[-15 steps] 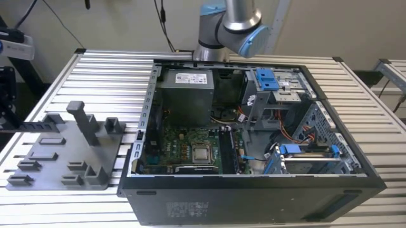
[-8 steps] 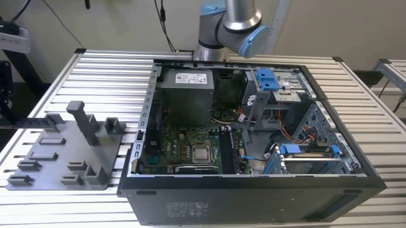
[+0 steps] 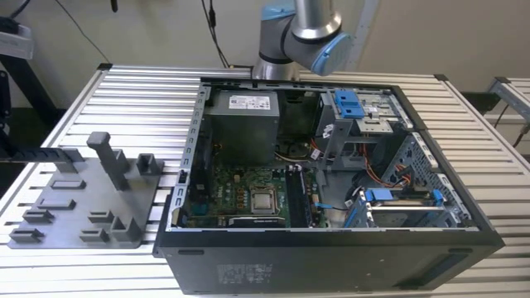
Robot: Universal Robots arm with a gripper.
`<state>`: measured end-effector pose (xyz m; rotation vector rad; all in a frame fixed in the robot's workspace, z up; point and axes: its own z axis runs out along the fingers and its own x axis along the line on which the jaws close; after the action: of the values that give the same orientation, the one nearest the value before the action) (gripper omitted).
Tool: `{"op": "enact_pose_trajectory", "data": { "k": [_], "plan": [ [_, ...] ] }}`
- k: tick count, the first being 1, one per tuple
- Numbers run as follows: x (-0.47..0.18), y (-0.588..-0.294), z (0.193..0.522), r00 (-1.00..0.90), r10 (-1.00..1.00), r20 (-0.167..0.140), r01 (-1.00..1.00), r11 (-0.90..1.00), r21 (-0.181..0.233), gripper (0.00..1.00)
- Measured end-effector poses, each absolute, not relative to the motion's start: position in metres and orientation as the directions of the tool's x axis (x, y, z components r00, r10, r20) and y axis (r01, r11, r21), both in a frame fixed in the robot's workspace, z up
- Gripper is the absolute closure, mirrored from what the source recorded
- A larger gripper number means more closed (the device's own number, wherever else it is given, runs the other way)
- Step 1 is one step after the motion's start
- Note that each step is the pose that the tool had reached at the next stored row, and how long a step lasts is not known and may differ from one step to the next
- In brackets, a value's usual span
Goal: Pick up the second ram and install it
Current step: 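Pick up the second ram and move it above second insertion slot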
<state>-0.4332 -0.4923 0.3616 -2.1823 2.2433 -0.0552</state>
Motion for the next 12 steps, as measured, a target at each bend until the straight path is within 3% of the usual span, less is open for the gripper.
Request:
{"op": "enact_pose_trajectory", "data": {
  "k": [12],
  "plan": [
    [-0.433,-0.492,0.377,-0.028,-0.999,0.016,-0.999,0.027,-0.033,0.86]
  ]
}}
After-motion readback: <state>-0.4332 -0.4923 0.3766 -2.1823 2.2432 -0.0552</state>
